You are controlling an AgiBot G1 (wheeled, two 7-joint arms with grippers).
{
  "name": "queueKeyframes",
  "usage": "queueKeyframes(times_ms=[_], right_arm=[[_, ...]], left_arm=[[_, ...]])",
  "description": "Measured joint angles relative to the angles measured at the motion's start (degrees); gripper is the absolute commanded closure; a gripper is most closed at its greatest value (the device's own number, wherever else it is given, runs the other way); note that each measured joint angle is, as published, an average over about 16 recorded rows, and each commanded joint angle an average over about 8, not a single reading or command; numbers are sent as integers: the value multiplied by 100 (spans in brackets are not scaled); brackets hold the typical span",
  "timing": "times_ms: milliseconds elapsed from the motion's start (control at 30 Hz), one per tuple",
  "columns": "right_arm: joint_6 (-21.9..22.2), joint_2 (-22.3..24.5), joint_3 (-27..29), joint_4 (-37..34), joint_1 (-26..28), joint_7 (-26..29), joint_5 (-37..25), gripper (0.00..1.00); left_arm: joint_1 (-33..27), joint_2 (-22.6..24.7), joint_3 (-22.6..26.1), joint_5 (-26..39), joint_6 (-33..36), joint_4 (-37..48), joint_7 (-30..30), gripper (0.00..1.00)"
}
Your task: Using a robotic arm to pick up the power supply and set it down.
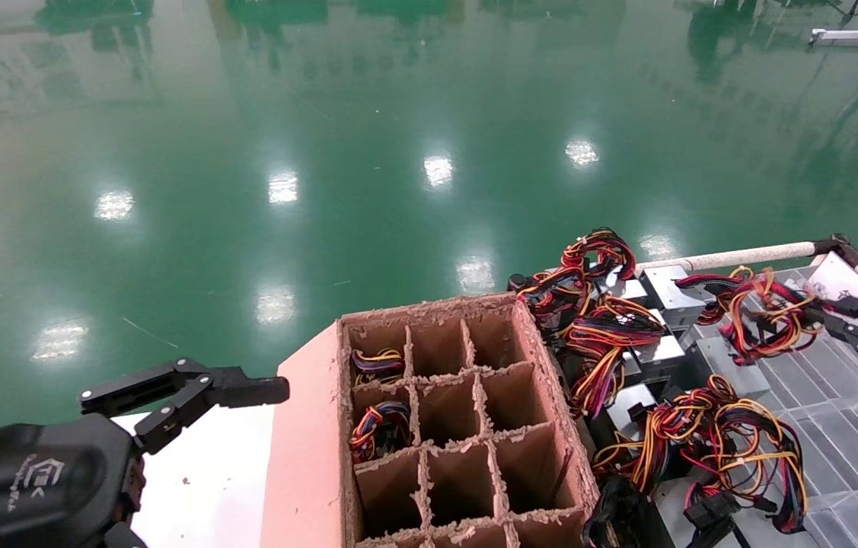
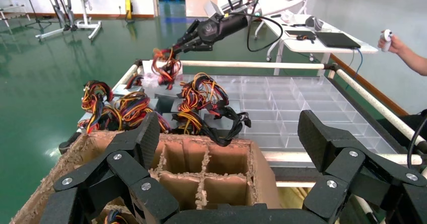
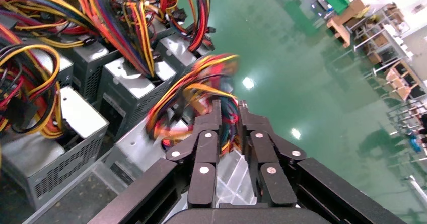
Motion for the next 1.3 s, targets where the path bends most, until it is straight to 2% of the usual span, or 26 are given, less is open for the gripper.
queueKeyframes(times_ms=[1300], right_arm=[[2,-15,-15,33,43,-25,-21,0]], left_arm=[[0,0,0,0,0,0,0,0]])
